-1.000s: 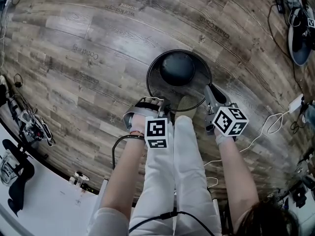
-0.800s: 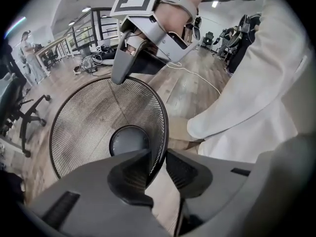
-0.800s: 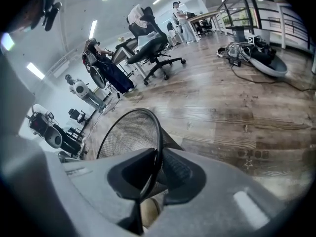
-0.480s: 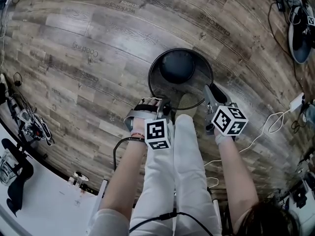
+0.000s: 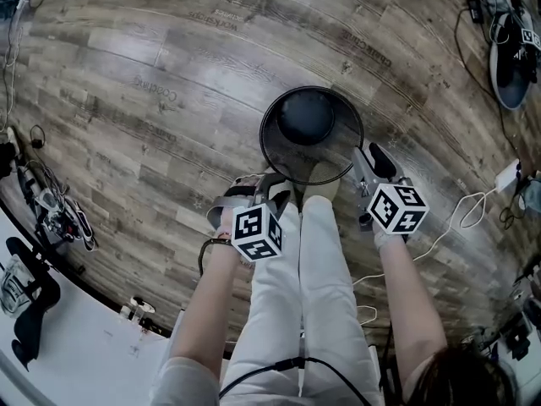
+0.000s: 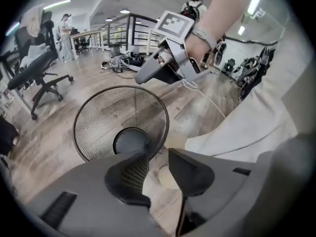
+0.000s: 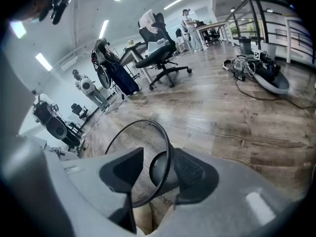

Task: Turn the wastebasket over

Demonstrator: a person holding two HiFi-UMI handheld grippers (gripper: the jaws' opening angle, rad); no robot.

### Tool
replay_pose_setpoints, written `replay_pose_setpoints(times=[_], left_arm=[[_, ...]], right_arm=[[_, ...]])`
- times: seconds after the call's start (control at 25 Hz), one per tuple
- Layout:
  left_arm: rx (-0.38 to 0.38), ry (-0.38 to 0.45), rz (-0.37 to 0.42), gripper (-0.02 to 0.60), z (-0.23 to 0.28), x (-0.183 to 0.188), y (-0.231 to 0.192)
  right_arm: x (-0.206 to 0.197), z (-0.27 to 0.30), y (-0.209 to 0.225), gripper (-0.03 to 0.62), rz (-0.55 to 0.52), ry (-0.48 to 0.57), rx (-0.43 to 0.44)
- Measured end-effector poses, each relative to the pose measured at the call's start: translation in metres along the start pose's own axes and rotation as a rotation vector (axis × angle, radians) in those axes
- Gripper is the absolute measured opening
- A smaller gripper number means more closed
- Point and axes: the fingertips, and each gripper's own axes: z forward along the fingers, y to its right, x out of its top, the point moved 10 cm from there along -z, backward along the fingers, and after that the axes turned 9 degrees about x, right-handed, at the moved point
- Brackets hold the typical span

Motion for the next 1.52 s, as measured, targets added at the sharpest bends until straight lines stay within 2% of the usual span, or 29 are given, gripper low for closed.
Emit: replay_pose_setpoints(times=[0.08, 0.24, 0.32, 0.48, 0.56, 0.84, 1.12, 1.28, 1.52], left_arm=[[-0.005, 0.04, -0.065, 0.124, -0.012, 0.003, -0.006], [0.05, 0.061, -0.164, 0.123, -0.032, 0.012, -0.023], [0.093, 0.083, -0.209, 0.103, -0.043, 0.019, -0.033], [0.172, 0.168, -0.299, 0.023, -0.07, 0.036, -0.049], [0.194, 0.213, -0.339, -0.002, -0.085, 0.044, -0.055], [0.23, 0.365, -0.509, -0.002, -0.142, 0.064, -0.075], [0.278, 0.526, -0.624, -0.002, -0.202, 0.087, -0.094], [0.301, 0.588, -0.643, -0.002, -0.235, 0.099, -0.098], [0.304, 0.644, -0.572, -0.002, -0.281, 0.135, -0.098]], right_arm=[[0.008, -0.01, -0.003, 0.187, -0.031, 0.011, -0.009], [0.023, -0.028, -0.011, 0.171, -0.056, 0.054, -0.006], [0.029, -0.036, -0.018, 0.125, -0.07, 0.071, -0.008], [0.042, -0.052, -0.039, 0.0, -0.134, 0.083, 0.014], [0.048, -0.059, -0.051, 0.0, -0.159, 0.086, 0.043], [0.085, -0.091, -0.099, -0.002, -0.226, 0.134, 0.128], [0.129, -0.125, -0.145, -0.003, -0.357, 0.171, 0.203], [0.149, -0.146, -0.17, -0.003, -0.409, 0.212, 0.227], [0.178, -0.184, -0.199, -0.003, -0.421, 0.276, 0.234]])
